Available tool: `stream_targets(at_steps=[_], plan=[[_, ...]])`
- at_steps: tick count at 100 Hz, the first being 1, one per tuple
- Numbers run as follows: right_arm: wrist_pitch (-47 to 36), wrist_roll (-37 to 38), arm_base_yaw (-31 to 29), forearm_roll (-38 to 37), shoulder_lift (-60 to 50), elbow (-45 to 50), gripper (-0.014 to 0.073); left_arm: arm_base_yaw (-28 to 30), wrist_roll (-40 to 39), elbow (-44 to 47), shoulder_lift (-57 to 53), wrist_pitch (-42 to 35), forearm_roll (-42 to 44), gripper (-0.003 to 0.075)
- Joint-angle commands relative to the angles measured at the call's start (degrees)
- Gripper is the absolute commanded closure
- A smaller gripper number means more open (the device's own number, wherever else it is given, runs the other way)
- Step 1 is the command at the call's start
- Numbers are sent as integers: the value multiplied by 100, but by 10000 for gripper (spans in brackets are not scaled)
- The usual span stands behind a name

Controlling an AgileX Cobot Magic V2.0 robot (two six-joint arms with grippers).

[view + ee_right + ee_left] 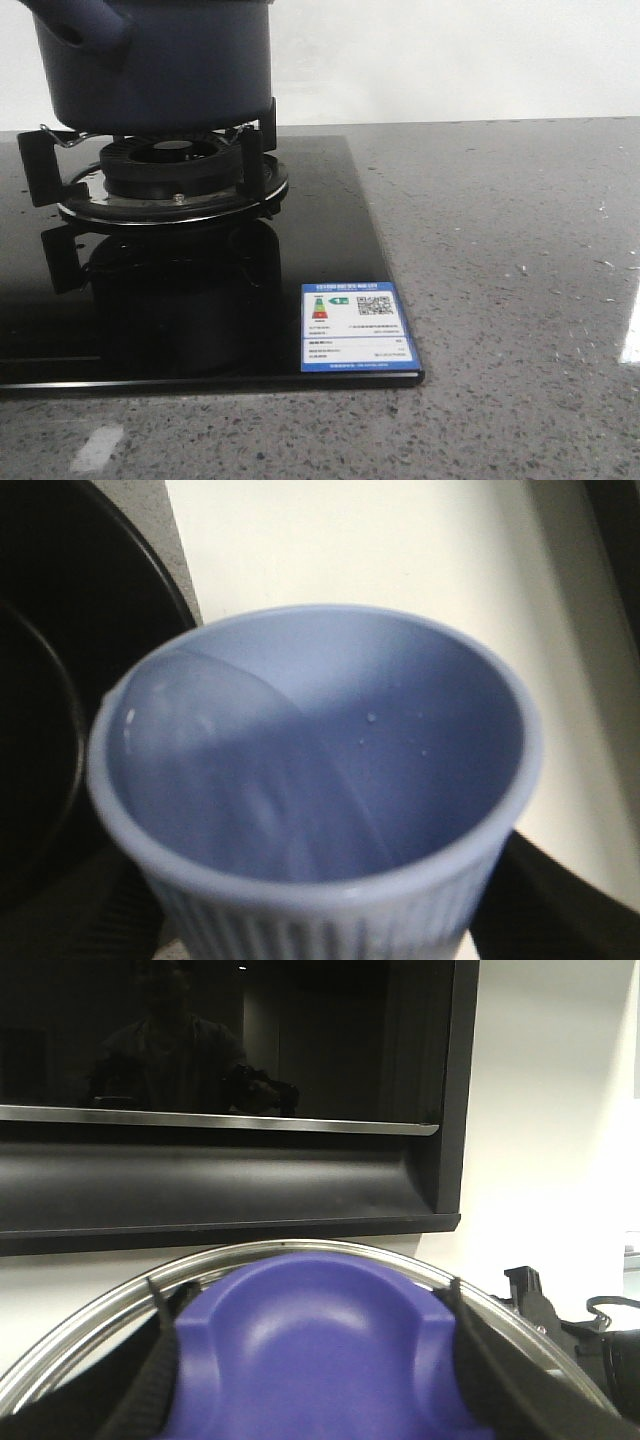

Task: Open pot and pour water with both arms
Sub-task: 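Tilt the cup with the right gripper, pouring water into the saucepan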

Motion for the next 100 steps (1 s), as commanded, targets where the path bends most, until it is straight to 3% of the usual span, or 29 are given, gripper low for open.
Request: stream_targets(at_steps=[1,34,100], plan=[[-556,-50,21,-369,-267,-253,306,-28,-43,-175,10,-256,-157,470],[-724,-50,21,-708,-125,-253,306,-168,-43,-175,10,-263,-60,470],[-1067,-50,21,-2448,16,-253,307,-453,-43,-175,10,-302,440,470]])
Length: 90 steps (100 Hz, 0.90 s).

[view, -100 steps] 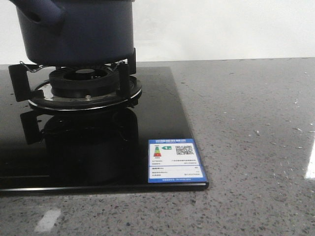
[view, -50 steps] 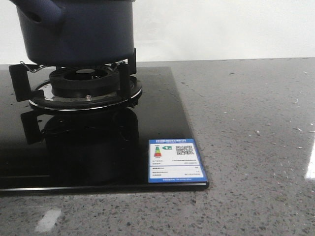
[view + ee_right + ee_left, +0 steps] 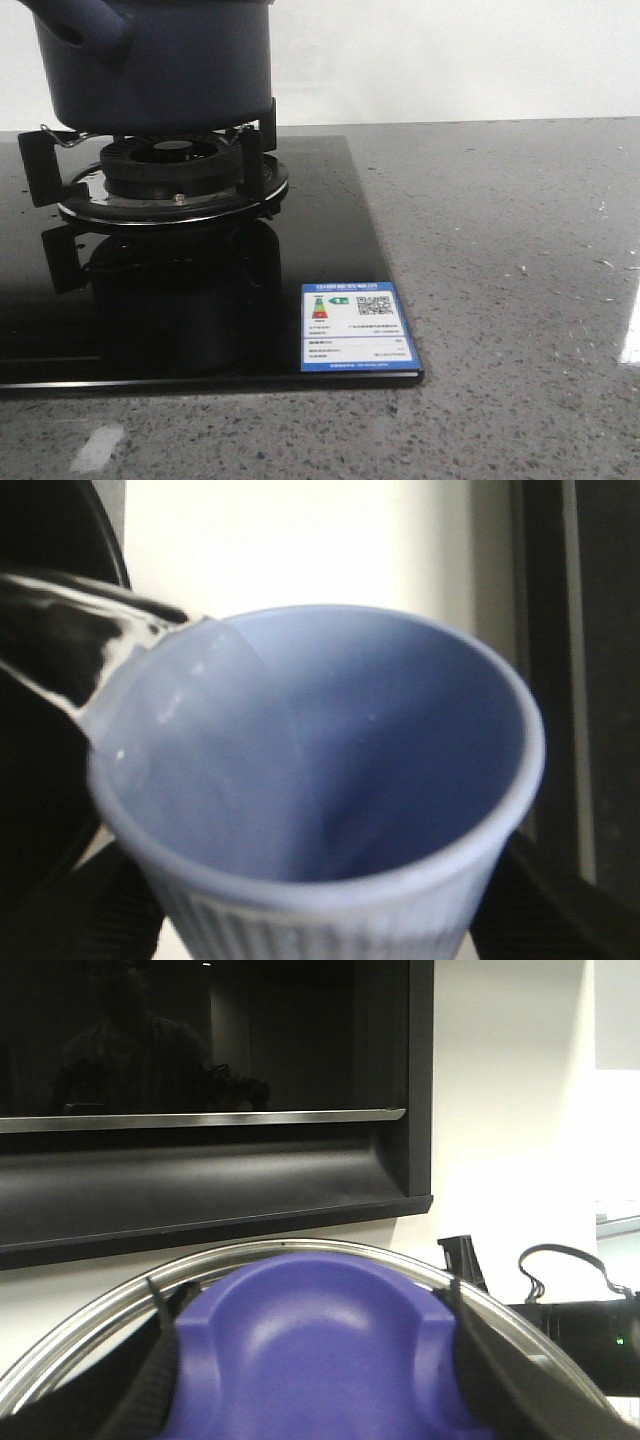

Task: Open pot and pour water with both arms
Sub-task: 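Tilt the cup with the right gripper, pouring water into the saucepan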

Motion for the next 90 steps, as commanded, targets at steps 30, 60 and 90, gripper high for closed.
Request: stream_targets(at_steps=[30,60,90], plan=[[-334,-50,21,-1472,-293,-220,307,-53,-31,-175,10,-393,-56,470],[-67,-50,21,-2624,-293,-220,307,-163,-31,-175,10,-407,-56,470],[-54,-50,21,-3176,-293,-220,307,-176,-31,-175,10,-407,-56,470]])
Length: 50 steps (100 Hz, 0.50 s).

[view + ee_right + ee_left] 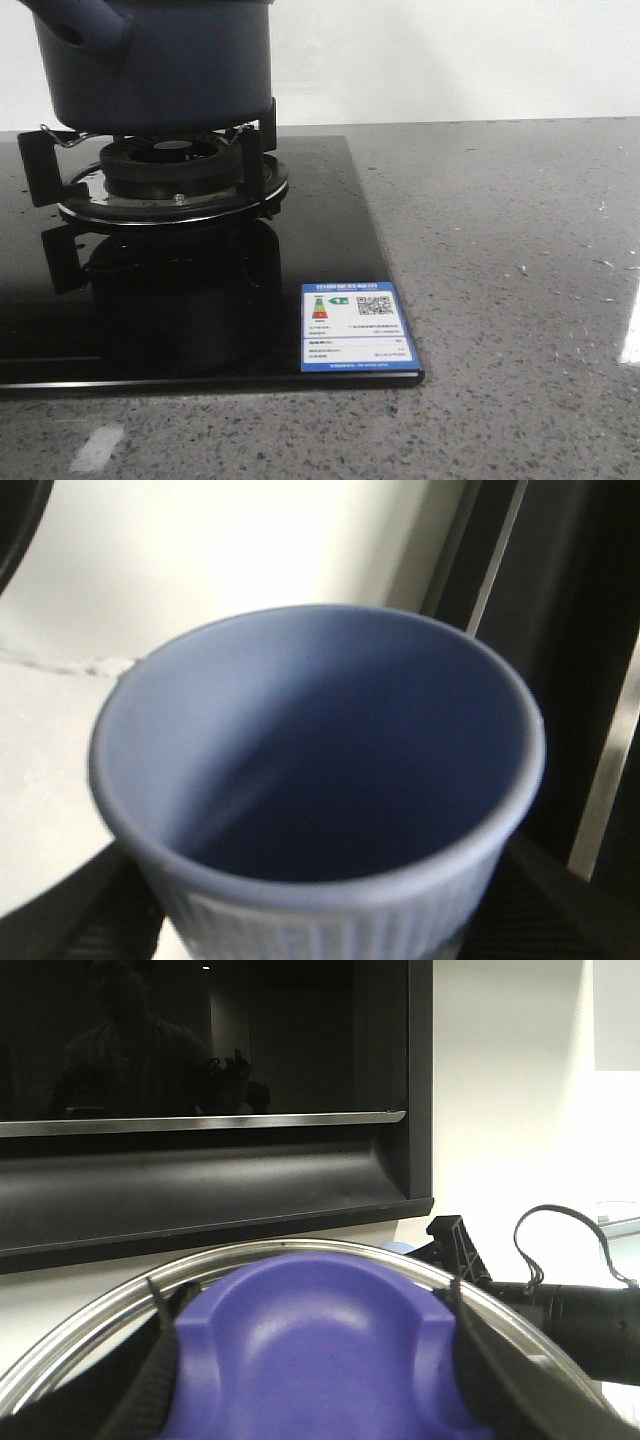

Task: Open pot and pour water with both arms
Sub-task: 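Tilt the cup with the right gripper, pouring water into the saucepan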

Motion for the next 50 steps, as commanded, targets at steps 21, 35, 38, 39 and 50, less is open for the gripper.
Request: stream_targets(at_steps=[21,35,38,39,50], plan=[[40,-50,132,-755,-293,-220,307,-57,-31,-183,10,-284,-74,470],[25,18,203,-728,-293,-220,307,-150,-31,-183,10,-294,150,470],[11,239,203,-596,-293,-220,307,-164,-31,-183,10,-294,178,470],[-12,299,203,-561,-293,-220,307,-164,-31,-183,10,-294,178,470],[-58,1657,193,163,-293,-220,307,-174,-31,-183,10,-294,190,470]])
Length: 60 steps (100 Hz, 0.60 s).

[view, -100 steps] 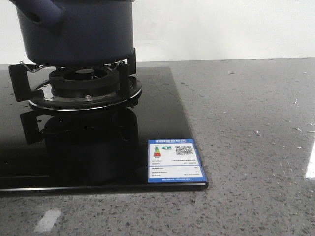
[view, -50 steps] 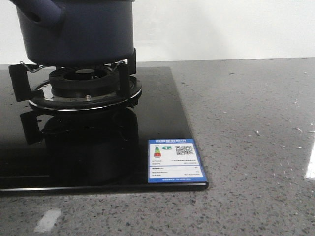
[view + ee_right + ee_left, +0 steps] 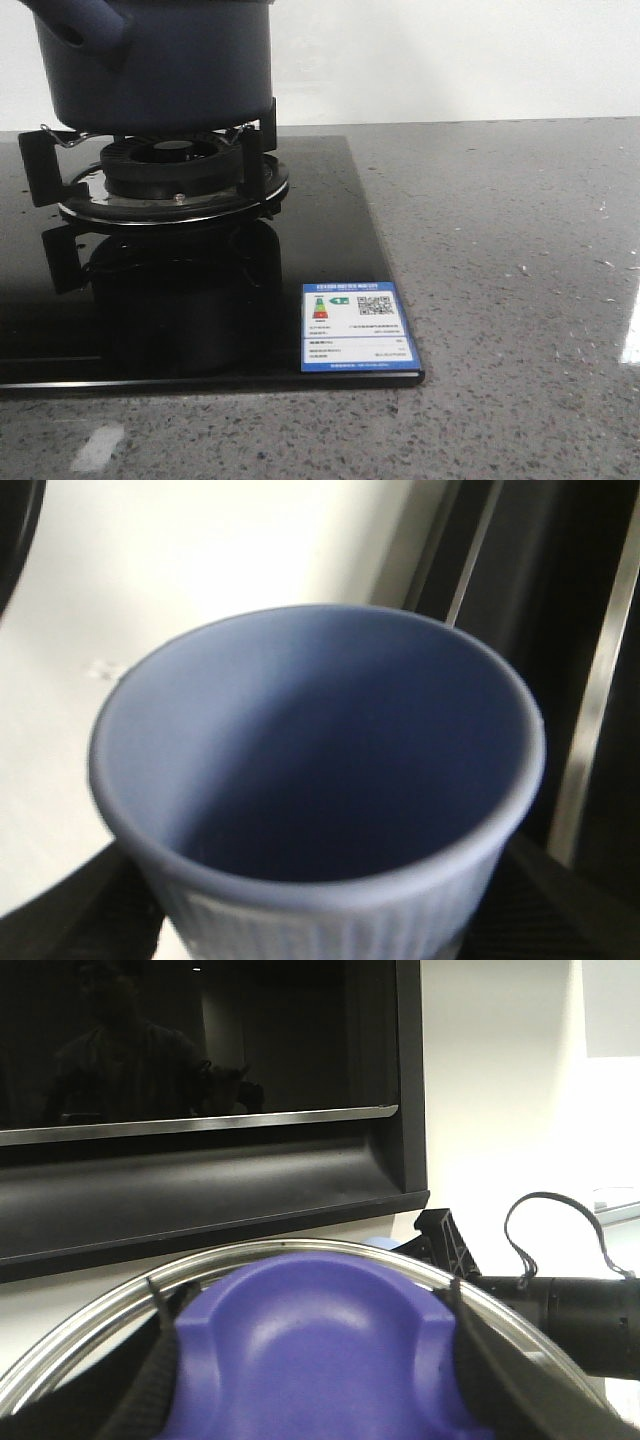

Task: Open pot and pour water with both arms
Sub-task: 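Tilt the cup with the right gripper, pouring water into the saucepan, then carry the cup back and set it on the counter, open right gripper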

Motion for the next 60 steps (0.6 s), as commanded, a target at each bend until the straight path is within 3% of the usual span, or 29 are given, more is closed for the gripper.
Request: stream_targets(at_steps=[1,18,38,60], plan=[[35,1048,-1,386,-293,-220,307,-55,-31,-187,10,-282,-61,470],[689,3054,256,884,-328,-220,307,-55,-31,-187,10,-282,-61,470],[2216,4231,765,1056,-541,-220,307,-120,-31,-187,21,-269,-61,470],[2524,5197,650,2001,-1368,-13,307,-436,-31,-187,270,-291,-21,470]])
